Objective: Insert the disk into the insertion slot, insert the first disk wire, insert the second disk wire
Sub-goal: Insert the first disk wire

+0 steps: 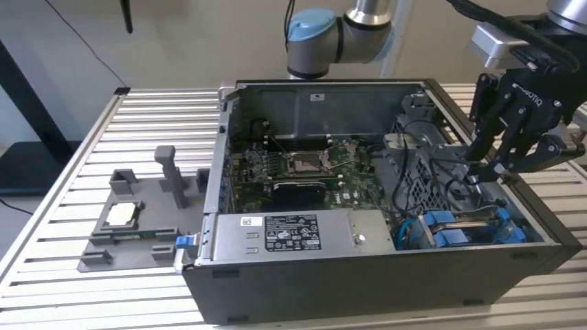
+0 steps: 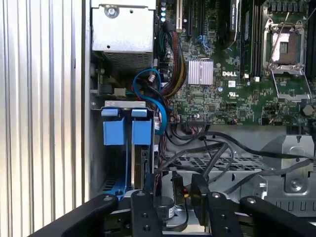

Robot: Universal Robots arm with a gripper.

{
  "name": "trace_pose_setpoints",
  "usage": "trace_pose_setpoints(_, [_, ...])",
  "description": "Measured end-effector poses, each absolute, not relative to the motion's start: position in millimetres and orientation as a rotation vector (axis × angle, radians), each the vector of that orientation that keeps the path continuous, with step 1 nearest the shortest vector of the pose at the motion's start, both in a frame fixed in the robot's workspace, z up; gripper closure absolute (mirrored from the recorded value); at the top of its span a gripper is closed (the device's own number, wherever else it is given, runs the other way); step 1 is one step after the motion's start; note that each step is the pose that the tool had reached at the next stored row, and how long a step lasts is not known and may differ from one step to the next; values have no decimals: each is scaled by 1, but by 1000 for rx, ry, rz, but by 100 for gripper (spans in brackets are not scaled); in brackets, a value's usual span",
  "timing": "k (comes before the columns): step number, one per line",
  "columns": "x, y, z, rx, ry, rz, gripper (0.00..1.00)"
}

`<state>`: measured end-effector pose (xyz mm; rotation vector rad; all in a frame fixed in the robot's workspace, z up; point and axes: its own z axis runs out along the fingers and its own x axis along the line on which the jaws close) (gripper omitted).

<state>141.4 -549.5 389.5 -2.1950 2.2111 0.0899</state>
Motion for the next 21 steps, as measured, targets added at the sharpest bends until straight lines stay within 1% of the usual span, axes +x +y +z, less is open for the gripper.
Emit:
trace_pose_setpoints(7, [141, -549, 391, -2195, 2212, 90, 57])
trace_pose_setpoints(8, [141, -549, 391, -2194, 2211, 90, 60])
trace_pose_setpoints(9, [141, -549, 391, -2195, 2212, 90, 66])
trace_pose_setpoints(11, [141, -549, 391, -2195, 2212, 92, 66])
trace_pose_setpoints(12, [141, -549, 391, -2195, 2212, 92, 73])
trace_pose_setpoints(21, [141, -549, 391, -2195, 2212, 93, 73])
